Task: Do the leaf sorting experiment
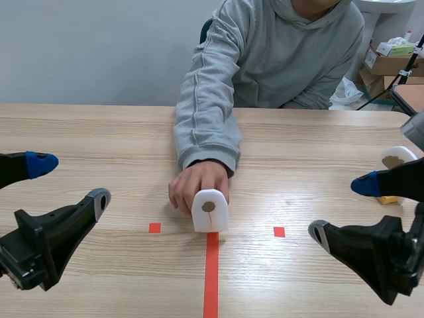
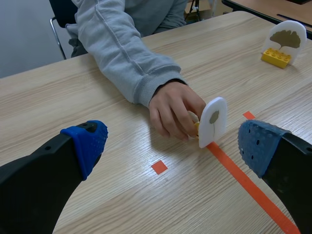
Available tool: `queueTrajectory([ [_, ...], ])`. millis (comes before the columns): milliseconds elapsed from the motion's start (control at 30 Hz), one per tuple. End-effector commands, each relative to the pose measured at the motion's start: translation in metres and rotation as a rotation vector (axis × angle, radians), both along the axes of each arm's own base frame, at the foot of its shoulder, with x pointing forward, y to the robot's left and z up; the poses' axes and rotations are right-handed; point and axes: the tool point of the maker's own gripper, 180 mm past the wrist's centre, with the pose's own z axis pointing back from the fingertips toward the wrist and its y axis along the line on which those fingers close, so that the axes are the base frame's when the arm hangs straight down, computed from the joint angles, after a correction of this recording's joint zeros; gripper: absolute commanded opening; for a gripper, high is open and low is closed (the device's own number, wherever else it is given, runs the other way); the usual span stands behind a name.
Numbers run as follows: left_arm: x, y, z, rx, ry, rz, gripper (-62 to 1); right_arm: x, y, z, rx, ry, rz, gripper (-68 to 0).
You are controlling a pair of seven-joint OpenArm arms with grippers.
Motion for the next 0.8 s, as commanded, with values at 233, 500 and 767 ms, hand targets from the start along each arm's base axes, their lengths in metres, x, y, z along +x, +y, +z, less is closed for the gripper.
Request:
queueTrajectory([
  [233,0.0005,-0.0019,0.0065,-0.026,-0.017,0.002,-3.7,0.0032,0.0029,0.0103,0.024,-0.030,0.016,0.4],
  [500,0.0005,-0.0019,0.0065,-0.026,-0.017,0.002,-3.7,0.0031,0.0001,0.0065,0.024,-0.019,0.007,0.4],
  [767,0.0005,-0.0019,0.0065,-0.026,-0.017,0.002,-3.7,0.0033,0.0003,0.0071,0.027,-0.021,0.007,0.4],
])
